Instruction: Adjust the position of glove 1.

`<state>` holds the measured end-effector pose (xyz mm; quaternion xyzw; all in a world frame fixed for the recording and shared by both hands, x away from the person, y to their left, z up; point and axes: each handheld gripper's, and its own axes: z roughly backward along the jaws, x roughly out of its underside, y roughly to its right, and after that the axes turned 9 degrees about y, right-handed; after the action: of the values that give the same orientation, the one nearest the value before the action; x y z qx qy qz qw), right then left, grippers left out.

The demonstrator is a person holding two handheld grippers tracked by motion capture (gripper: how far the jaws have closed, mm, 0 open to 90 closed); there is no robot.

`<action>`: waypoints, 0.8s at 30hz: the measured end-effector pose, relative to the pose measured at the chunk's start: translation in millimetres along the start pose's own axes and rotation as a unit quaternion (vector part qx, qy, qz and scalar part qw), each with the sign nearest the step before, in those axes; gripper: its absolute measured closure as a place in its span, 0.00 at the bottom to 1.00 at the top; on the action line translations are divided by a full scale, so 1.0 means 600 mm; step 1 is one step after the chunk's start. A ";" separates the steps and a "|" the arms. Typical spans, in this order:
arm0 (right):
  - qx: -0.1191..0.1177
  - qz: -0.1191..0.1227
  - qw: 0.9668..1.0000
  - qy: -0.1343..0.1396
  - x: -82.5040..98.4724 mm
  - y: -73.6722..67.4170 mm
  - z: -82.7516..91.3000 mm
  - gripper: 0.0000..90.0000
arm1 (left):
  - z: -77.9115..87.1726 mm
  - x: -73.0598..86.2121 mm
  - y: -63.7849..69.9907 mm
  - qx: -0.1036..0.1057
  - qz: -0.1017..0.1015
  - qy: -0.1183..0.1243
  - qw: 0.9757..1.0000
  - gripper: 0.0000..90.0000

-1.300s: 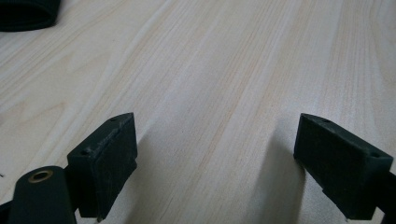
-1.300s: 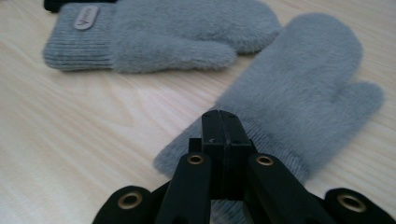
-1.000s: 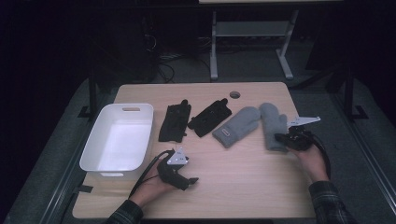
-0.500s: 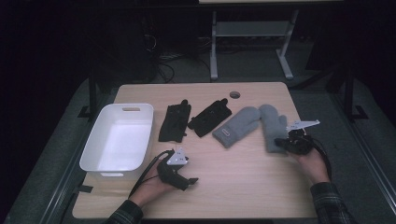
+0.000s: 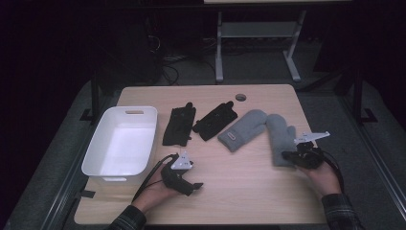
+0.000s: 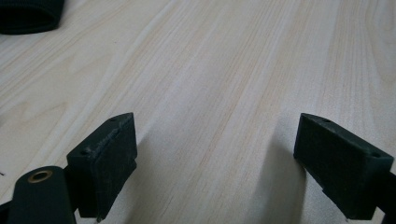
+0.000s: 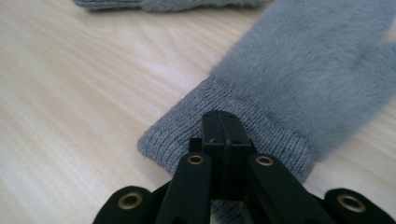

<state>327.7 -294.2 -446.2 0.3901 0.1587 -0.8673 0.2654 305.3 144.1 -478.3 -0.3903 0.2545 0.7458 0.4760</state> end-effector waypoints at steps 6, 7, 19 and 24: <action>-0.014 -0.001 1.000 -0.002 0.011 -0.015 0.012 1.00 | 0.000 0.000 0.000 0.000 0.000 0.000 1.000 0.14; -0.016 0.001 1.000 -0.001 0.012 -0.019 0.014 1.00 | 0.000 0.000 0.000 0.000 0.000 0.000 1.000 0.14; -0.049 0.020 0.999 -0.009 0.030 -0.065 0.035 1.00 | 0.000 0.000 0.000 0.000 -0.001 0.001 1.000 0.14; -0.065 0.025 0.997 -0.011 0.035 -0.082 0.040 1.00 | 0.000 0.000 0.001 0.000 0.004 0.001 1.000 0.14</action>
<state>272.8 -273.1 -443.4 0.3663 0.2019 -0.8523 0.3140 304.9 143.8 -478.5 -0.3902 0.2570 0.7470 0.4729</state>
